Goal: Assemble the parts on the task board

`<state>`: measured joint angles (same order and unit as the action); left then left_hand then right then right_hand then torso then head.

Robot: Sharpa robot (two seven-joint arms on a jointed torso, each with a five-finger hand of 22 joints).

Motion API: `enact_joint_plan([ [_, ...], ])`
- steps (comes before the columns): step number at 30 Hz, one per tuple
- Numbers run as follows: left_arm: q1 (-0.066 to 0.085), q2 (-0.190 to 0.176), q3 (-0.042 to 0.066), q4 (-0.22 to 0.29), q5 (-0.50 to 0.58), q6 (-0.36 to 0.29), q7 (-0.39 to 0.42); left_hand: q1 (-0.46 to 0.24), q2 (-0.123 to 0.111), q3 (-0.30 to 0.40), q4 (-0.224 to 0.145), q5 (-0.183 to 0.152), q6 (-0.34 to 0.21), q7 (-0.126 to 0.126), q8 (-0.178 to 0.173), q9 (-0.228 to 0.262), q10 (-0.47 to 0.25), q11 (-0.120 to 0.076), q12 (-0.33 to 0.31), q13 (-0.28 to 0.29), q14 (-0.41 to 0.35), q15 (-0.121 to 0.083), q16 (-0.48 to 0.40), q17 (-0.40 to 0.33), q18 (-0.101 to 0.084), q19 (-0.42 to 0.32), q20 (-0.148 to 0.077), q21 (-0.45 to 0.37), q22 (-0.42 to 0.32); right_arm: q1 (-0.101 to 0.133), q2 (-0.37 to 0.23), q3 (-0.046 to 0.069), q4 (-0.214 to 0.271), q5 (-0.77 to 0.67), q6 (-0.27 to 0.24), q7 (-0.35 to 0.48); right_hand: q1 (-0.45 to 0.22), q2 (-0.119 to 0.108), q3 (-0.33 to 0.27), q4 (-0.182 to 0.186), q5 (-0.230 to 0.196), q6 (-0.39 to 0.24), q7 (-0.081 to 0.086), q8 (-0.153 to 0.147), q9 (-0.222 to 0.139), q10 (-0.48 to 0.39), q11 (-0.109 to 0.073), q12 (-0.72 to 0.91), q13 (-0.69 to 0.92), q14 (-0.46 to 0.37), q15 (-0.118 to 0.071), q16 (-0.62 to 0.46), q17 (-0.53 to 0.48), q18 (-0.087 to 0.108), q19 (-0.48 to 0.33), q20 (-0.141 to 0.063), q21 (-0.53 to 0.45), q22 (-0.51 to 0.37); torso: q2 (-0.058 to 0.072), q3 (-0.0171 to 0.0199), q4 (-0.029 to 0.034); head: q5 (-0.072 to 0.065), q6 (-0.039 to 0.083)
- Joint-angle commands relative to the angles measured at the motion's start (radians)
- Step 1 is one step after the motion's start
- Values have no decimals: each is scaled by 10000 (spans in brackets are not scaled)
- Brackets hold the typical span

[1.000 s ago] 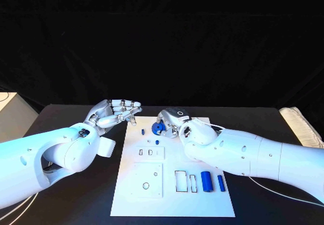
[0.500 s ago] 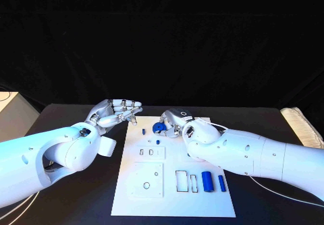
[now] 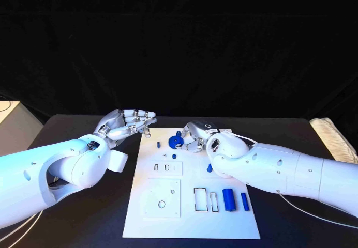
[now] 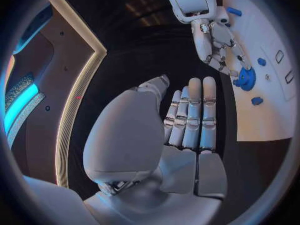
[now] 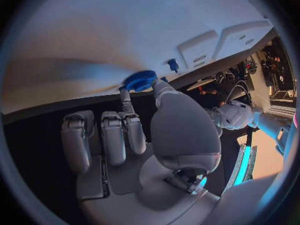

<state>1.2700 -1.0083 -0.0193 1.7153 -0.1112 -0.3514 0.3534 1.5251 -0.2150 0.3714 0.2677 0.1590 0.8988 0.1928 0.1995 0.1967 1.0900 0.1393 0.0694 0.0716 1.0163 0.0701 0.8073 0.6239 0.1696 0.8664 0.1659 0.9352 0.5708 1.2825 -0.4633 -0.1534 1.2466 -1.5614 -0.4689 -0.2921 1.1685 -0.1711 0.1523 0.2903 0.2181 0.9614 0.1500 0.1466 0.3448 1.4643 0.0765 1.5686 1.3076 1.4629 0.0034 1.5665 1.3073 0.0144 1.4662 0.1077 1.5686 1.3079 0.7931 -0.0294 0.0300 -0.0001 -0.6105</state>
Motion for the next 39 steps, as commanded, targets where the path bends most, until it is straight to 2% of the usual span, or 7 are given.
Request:
enact_joint_plan([
  [1, 10, -1, 6, 0, -32, 79, 38, 33, 20, 46, -7, -66, -74, 9, -20, 10, -81, -2, -61, -9, -53, 5, 33, -12, 130, -71, 26, 62, 8, 1, -203, 2, 228, -70, -588, 24, 14, -1, 114, -13, 17, 78, -7, 47, -7, 1065, -61, 22, 2632, 1079, -26, 43, 2635, -144, 1046, 3, 22, 2629, -8, 3, -13, -5, 27],
  [10, 9, -20, 5, -39, -32, 93, 45, 34, 19, 50, -10, -65, -88, 14, -27, 10, -103, 3, -64, -12, -65, 9, 32, -17, 129, -81, 29, 74, 16, 179, -1495, 83, 1434, 548, -1486, 494, 409, -127, 300, -57, 9, 82, -21, 33, -27, 1065, -80, 22, 2632, 1079, -61, 43, 2635, -144, 1046, -38, 22, 2629, -57, 18, -92, -52, 79],
  [18, 6, -1, 2, -66, -31, 147, 73, 33, 18, 51, -11, -66, -96, 17, -30, 10, -115, 7, -64, -13, -72, 12, 33, -20, 128, -89, 32, 82, 21, 599, -3358, 128, 2321, 3272, -389, 2096, 1959, -390, 725, -524, -13, -70, 71, -100, -121, 997, -8, -51, 2563, 1079, -25, 43, 2635, -144, 1046, -20, 22, 2629, -152, 35, -248, -127, 74],
  [22, 3, 26, -3, -95, -31, 178, 82, 32, 18, 52, -11, -66, -95, 17, -30, 11, -115, 7, -61, -13, -74, 13, 33, -21, 128, -92, 33, 85, 23, 680, -4106, 127, 2293, 3842, 156, 2725, 2342, -548, 779, -710, -20, -116, 72, -149, -156, 960, -3, -91, 2527, 1079, -16, 43, 2635, -144, 1046, -4, 22, 2629, -196, 53, -314, -190, 82],
  [27, 0, 66, -11, -146, -30, 227, 78, 32, 18, 52, -11, -66, -95, 17, -30, 11, -115, 7, -61, -13, -74, 13, 33, -21, 128, -92, 33, 85, 23, 609, -4704, 95, 2119, 3745, 167, 3116, 2637, -568, 888, -857, -17, -71, 90, -149, -169, 1016, 0, -31, 2583, 1079, 1, 43, 2635, -144, 1046, 5, 22, 2629, -202, 105, -348, -201, 92],
  [33, -3, 117, -21, -221, -30, 250, 75, 29, 19, 53, -11, -67, -90, 18, -27, 14, -110, 6, -54, -11, -77, 14, 36, -23, 128, -98, 35, 91, 26, 462, -4827, 56, 1691, 3511, 232, 3324, 2690, -620, 889, -893, -23, -97, 94, -172, -182, 1011, 9, -37, 2578, 1079, 8, 43, 2635, -144, 1046, 12, 22, 2629, -202, 140, -387, -182, 110],
  [39, -7, 158, -26, -277, -30, 253, 77, 28, 19, 54, -11, -67, -85, 22, -24, 16, -105, 7, -49, -9, -79, 15, 38, -24, 128, -102, 36, 96, 30, 286, -4677, 39, 1484, 3405, 203, 3417, 2761, -635, 913, -931, -19, -108, 99, -187, -192, 1034, 13, -12, 2601, 1079, 10, 43, 2635, -144, 1046, 16, 22, 2629, -173, 169, -360, -179, 90],
])
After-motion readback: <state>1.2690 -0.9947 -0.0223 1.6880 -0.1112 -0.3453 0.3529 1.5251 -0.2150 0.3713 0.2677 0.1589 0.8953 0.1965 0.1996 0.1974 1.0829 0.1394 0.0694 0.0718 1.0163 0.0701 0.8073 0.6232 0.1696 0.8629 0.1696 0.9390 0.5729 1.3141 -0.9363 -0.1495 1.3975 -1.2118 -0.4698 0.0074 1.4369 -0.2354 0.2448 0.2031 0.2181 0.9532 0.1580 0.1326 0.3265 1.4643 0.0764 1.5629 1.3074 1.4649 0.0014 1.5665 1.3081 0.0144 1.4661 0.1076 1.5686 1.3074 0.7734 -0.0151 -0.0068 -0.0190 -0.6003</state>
